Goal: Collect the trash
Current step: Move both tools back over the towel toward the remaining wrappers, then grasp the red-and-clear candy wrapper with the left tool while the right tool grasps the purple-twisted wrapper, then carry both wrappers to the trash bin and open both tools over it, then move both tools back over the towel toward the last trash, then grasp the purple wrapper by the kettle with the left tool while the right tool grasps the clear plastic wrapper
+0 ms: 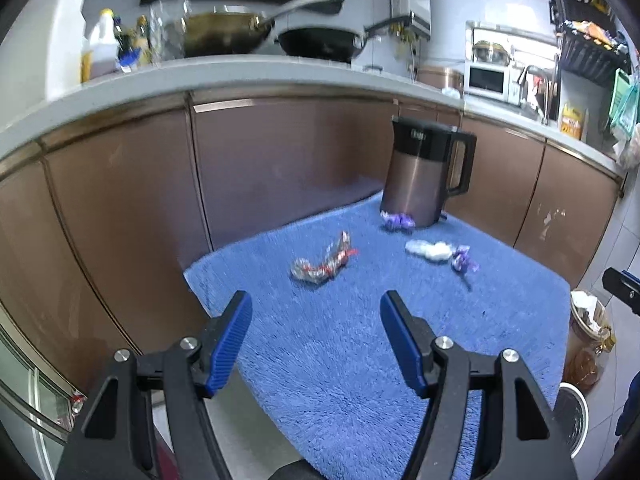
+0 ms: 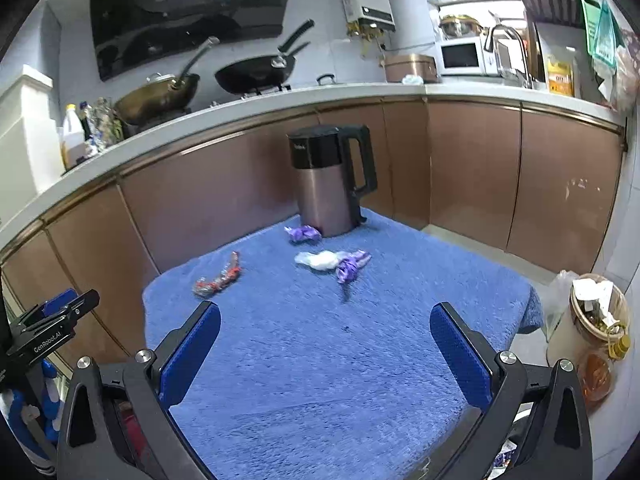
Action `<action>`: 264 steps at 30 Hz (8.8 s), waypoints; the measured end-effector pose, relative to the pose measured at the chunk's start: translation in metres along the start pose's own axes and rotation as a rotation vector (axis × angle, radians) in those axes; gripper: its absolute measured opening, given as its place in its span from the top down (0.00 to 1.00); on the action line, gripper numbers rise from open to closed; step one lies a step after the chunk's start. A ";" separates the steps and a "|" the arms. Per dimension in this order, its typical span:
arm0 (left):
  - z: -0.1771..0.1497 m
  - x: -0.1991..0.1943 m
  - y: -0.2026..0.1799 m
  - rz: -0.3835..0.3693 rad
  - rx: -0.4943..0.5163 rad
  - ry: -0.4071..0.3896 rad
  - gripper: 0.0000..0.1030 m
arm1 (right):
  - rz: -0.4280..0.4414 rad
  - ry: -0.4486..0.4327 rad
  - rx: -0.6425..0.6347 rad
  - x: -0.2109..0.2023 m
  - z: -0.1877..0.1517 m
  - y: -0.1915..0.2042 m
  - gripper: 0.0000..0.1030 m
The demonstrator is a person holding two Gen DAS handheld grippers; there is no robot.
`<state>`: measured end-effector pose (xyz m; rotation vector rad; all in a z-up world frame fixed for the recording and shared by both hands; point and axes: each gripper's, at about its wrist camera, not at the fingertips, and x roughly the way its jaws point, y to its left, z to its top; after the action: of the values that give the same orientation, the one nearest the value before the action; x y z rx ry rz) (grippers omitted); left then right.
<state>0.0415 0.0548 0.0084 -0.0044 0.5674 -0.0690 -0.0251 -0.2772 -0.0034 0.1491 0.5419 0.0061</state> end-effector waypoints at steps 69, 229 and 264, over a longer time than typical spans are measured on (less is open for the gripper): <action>0.028 0.075 -0.005 -0.275 0.085 0.118 0.84 | 0.116 0.073 0.074 0.069 0.018 -0.028 0.68; 0.006 0.072 -0.066 -0.225 0.123 0.141 0.44 | -0.062 0.073 0.069 -0.006 -0.013 -0.049 0.32; 0.104 0.438 -0.115 -0.345 -0.115 0.422 0.37 | 0.200 0.332 0.316 0.348 0.027 -0.047 0.32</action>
<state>0.4581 -0.0905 -0.1362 -0.2043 0.9881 -0.3789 0.2856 -0.3117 -0.1664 0.5162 0.8562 0.1422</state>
